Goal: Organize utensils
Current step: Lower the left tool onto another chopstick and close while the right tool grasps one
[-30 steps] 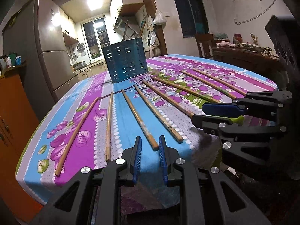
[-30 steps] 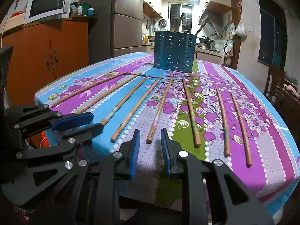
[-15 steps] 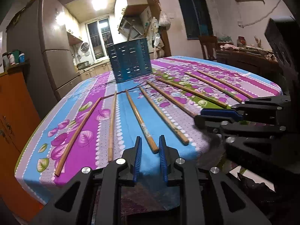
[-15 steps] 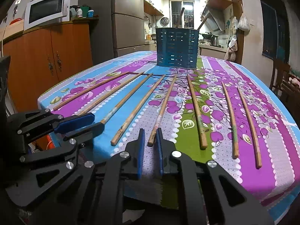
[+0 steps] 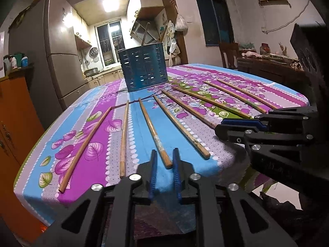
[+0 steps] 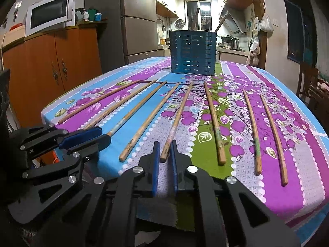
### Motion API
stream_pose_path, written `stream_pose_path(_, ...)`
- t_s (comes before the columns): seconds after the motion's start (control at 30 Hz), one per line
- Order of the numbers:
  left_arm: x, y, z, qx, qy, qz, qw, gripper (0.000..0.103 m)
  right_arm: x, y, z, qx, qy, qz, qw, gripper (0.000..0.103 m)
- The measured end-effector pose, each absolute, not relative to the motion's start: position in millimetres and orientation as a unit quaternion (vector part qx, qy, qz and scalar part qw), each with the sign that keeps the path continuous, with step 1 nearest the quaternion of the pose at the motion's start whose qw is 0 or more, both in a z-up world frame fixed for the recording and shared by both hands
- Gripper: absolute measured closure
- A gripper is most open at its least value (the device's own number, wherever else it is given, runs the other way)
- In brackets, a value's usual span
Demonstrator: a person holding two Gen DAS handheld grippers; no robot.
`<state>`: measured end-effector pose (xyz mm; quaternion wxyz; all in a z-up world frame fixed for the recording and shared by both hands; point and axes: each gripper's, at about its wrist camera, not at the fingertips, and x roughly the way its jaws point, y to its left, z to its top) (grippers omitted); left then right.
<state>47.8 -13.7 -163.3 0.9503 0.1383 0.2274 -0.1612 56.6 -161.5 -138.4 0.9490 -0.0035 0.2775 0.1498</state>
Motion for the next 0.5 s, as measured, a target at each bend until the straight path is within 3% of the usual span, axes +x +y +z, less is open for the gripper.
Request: stream_pose_path(0.5,45,-1,-151,0.121,0.197,-0.132,0.964,0.096,50,-176,-129,0.036,0.254,0.131,0.958,0.098)
